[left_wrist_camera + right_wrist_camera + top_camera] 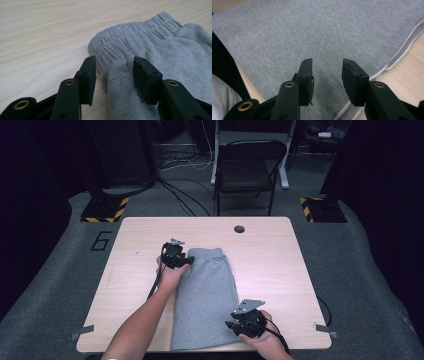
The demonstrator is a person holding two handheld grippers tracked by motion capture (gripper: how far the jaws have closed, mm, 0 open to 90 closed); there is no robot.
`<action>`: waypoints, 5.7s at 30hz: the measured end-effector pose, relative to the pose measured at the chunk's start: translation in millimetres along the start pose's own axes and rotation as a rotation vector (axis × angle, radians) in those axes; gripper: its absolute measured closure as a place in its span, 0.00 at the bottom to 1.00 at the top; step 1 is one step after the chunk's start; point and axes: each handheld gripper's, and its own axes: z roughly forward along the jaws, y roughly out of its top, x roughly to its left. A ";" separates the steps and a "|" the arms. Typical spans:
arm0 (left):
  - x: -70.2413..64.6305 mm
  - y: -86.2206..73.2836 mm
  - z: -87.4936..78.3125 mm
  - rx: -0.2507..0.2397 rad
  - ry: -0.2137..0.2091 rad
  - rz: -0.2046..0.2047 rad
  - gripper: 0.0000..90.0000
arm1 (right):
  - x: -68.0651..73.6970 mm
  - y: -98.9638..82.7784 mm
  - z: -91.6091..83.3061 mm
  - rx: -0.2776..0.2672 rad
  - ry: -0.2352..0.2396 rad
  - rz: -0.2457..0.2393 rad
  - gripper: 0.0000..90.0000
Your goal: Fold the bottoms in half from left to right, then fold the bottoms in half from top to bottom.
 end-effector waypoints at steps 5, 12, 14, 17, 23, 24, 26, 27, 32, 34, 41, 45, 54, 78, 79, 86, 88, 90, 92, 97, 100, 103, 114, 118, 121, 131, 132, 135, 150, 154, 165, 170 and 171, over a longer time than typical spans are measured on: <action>-2.2 -4.5 6.3 0.011 -0.012 -0.004 0.60 | -0.3 -1.7 -0.1 -0.002 -0.013 0.015 0.65; -2.7 -9.8 15.6 0.051 -0.014 0.002 0.61 | -0.2 -12.8 -5.8 0.026 -0.062 0.038 0.58; -3.2 -9.6 16.5 0.052 -0.009 0.016 0.64 | 0.2 -14.3 -7.8 0.033 -0.076 0.040 0.56; -2.3 -10.1 17.4 0.041 -0.012 -0.007 0.72 | 1.5 -17.2 -8.8 0.056 -0.089 0.062 0.54; 0.0 -9.8 18.5 0.057 0.011 0.026 0.85 | 3.2 -21.8 -7.6 0.077 -0.108 0.071 0.53; 0.8 -9.2 18.2 0.063 0.012 0.038 0.85 | 2.6 -21.7 -8.3 0.088 -0.103 0.070 0.54; 2.5 -8.3 19.0 0.058 0.020 0.038 0.86 | 1.1 -22.6 -8.5 0.090 -0.086 0.078 0.59; 3.6 -7.8 19.1 0.058 0.020 0.033 0.86 | 0.1 -22.9 -8.4 0.088 -0.072 0.090 0.63; 6.3 -5.6 22.6 0.047 0.024 0.018 0.86 | -0.6 -22.2 -7.9 0.084 -0.033 0.076 0.81; 6.7 -2.0 24.0 0.060 0.022 0.016 0.86 | 0.4 -20.8 -6.6 0.081 -0.038 0.059 0.85; 6.3 1.3 26.9 0.048 0.021 0.021 0.85 | 3.7 -18.1 -5.1 0.078 -0.020 0.065 0.87; 7.0 1.7 26.1 0.053 0.014 0.023 0.84 | 2.9 -19.0 -6.6 0.074 -0.019 0.062 0.84; 6.1 0.7 22.0 0.037 -0.006 0.020 0.70 | 2.3 -16.7 -13.3 0.033 -0.015 0.081 0.68; -1.7 -7.5 -20.9 -0.051 -0.053 0.035 0.61 | -3.9 0.8 -16.0 -0.103 -0.072 0.068 0.50; -2.4 -7.6 -22.0 -0.054 -0.052 0.040 0.61 | -3.9 1.3 -15.7 -0.117 -0.079 0.065 0.50; -6.7 -11.6 -36.0 -0.038 -0.083 0.052 0.58 | -6.0 2.3 -16.3 -0.122 -0.099 0.071 0.49; -8.6 -15.4 -42.3 -0.078 -0.115 0.028 0.57 | -7.5 2.9 -16.0 -0.133 -0.104 0.084 0.50; -8.6 -18.8 -45.8 -0.078 -0.141 0.018 0.57 | -9.2 3.3 -16.0 -0.131 -0.094 0.097 0.53; -9.8 -21.1 -48.0 -0.067 -0.152 0.022 0.57 | -9.6 4.2 -15.2 -0.136 -0.087 0.102 0.54; -8.7 -19.9 -54.7 -0.076 -0.144 0.075 0.57 | -16.1 10.9 -17.0 -0.126 -0.118 0.070 0.51; -7.7 -18.4 -58.4 -0.082 -0.130 0.076 0.55 | -23.3 17.9 -18.9 -0.115 -0.118 0.068 0.51; -5.6 -18.7 -59.2 -0.085 -0.125 0.059 0.55 | -29.8 25.1 -18.2 -0.113 -0.110 0.054 0.52; 4.4 -18.9 -58.1 -0.068 -0.123 0.047 0.56 | -52.0 63.5 -4.0 -0.086 -0.088 0.042 0.52; 6.8 -18.3 -57.9 -0.065 -0.124 0.064 0.58 | -61.7 76.7 4.2 -0.056 -0.090 0.039 0.54; 7.6 -17.9 -58.0 -0.062 -0.128 0.066 0.59 | -68.9 85.7 7.7 -0.040 -0.088 0.040 0.57; 4.8 -8.7 -56.4 -0.050 -0.147 0.057 0.63 | -90.5 100.2 18.2 -0.042 -0.105 0.067 0.63; 3.8 -8.3 -55.1 -0.057 -0.143 0.059 0.63 | -91.8 100.8 18.8 -0.031 -0.105 0.066 0.64; 2.9 -8.7 -50.3 -0.052 -0.136 0.059 0.62 | -98.4 104.2 27.2 -0.021 -0.100 0.079 0.67; 10.5 -4.0 -41.3 -0.033 -0.124 0.028 0.65 | -115.7 135.3 44.4 -0.006 -0.104 0.116 0.69; 11.2 0.9 -37.8 -0.034 -0.128 0.042 0.65 | -119.2 140.1 49.4 0.001 -0.121 0.126 0.67; 14.9 -5.3 -14.1 -0.002 -0.108 0.049 0.62 | -132.7 131.0 72.4 0.044 -0.156 0.139 0.60; 19.1 -6.4 -7.5 0.018 -0.088 0.075 0.62 | -138.5 127.1 80.9 0.064 -0.185 0.140 0.58; 19.7 -6.8 -6.0 0.024 -0.089 0.070 0.61 | -140.7 125.5 82.8 0.065 -0.187 0.144 0.58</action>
